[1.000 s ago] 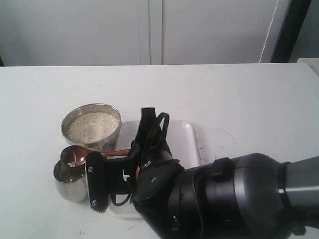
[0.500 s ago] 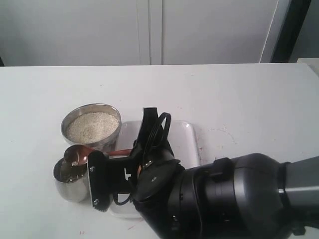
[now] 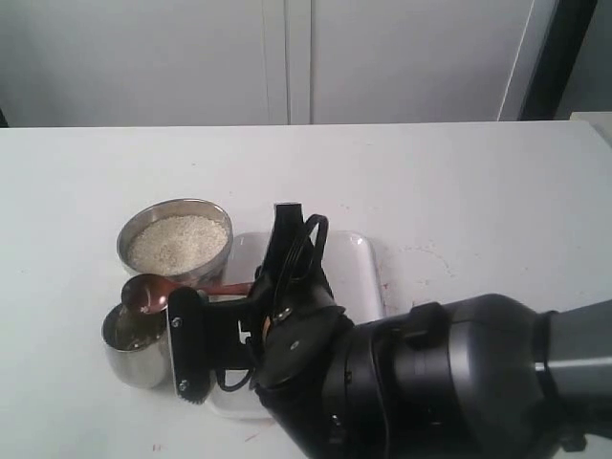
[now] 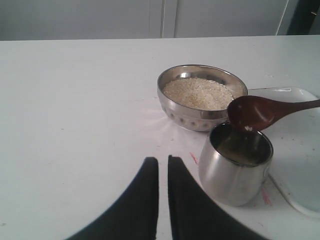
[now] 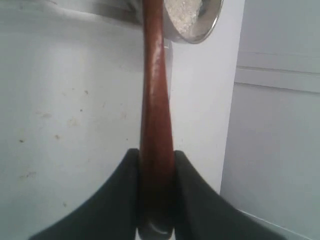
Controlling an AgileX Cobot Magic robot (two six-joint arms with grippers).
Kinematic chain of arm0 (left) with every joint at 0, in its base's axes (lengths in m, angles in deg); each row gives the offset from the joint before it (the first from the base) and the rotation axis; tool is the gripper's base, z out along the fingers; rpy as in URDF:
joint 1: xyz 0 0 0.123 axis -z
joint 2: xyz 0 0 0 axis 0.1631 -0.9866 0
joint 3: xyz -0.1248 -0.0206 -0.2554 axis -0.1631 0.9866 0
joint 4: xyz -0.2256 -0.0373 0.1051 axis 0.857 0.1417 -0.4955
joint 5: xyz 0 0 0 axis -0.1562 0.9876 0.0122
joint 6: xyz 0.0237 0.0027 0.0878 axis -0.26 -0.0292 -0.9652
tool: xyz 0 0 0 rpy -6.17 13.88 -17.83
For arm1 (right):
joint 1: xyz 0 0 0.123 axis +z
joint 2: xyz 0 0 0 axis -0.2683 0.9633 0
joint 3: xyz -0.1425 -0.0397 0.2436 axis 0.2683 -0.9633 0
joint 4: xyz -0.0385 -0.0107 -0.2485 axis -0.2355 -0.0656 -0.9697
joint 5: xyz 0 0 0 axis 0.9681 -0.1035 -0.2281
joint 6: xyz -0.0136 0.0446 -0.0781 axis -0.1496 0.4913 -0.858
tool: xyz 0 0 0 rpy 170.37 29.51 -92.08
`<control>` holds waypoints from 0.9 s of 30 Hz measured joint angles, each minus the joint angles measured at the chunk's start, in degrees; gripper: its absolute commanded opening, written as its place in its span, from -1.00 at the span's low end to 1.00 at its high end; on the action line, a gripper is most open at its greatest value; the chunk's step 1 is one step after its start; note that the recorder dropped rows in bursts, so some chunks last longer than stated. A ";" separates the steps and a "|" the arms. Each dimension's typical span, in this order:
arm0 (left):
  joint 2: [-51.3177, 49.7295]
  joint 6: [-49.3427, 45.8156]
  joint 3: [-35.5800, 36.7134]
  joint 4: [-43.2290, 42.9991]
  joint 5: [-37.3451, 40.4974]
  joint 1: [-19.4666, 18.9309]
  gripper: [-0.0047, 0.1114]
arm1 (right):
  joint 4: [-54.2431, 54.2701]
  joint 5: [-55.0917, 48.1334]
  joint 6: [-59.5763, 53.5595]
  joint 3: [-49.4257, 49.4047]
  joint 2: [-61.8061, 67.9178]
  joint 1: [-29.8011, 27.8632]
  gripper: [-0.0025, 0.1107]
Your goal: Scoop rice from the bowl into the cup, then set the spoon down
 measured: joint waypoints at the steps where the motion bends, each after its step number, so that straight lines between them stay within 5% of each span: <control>1: 0.00 0.00 0.00 0.00 0.00 0.00 -0.67 | 0.00 0.00 -0.40 0.00 0.00 0.00 -0.96; 27: 0.00 0.00 0.00 0.00 0.00 0.00 -0.67 | 0.08 1.87 -0.17 0.00 0.00 0.00 -0.96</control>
